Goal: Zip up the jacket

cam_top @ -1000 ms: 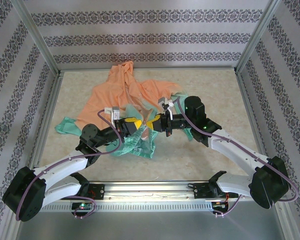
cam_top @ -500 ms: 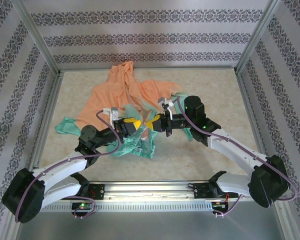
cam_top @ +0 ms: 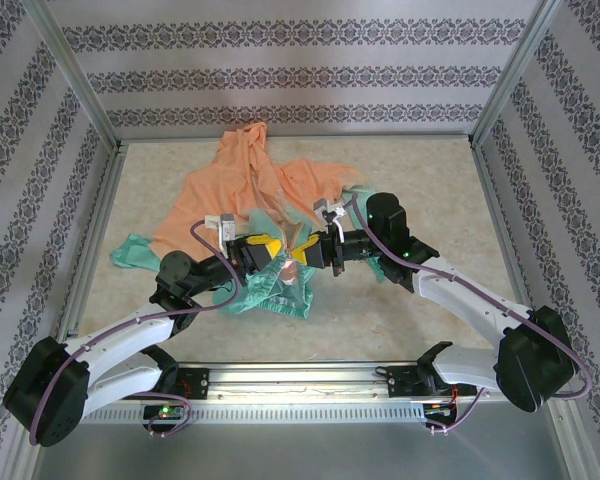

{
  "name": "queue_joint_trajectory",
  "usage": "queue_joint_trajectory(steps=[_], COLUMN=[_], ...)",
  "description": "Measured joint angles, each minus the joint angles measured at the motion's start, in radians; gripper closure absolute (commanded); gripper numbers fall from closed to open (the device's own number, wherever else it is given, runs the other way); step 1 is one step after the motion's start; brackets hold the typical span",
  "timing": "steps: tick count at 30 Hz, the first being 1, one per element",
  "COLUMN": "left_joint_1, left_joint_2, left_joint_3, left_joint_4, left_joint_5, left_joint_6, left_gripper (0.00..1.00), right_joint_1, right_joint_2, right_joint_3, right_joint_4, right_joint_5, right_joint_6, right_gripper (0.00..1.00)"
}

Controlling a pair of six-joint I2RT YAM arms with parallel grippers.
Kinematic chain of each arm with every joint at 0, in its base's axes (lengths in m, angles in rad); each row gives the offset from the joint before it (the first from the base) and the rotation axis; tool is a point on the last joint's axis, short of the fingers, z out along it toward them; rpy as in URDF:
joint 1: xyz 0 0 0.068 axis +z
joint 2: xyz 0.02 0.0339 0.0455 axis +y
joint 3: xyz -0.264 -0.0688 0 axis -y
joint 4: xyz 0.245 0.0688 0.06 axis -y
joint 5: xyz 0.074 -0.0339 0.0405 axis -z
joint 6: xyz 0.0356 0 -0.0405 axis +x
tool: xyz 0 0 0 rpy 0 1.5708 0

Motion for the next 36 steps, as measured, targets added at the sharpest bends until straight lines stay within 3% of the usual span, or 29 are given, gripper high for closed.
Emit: queue_joint_trajectory(steps=[36], left_joint_1=[0.0], left_joint_2=[0.027], left_joint_3=[0.0], left_joint_4=[0.041], left_joint_5=[0.005], left_joint_6=[-0.043], left_gripper=[1.0], right_joint_1=[0.0], right_joint_2=[0.0], right_joint_3=[-0.007], right_joint_4=[0.015], right_joint_5=[0.026], right_joint_6=[-0.013], right_gripper=[1.0])
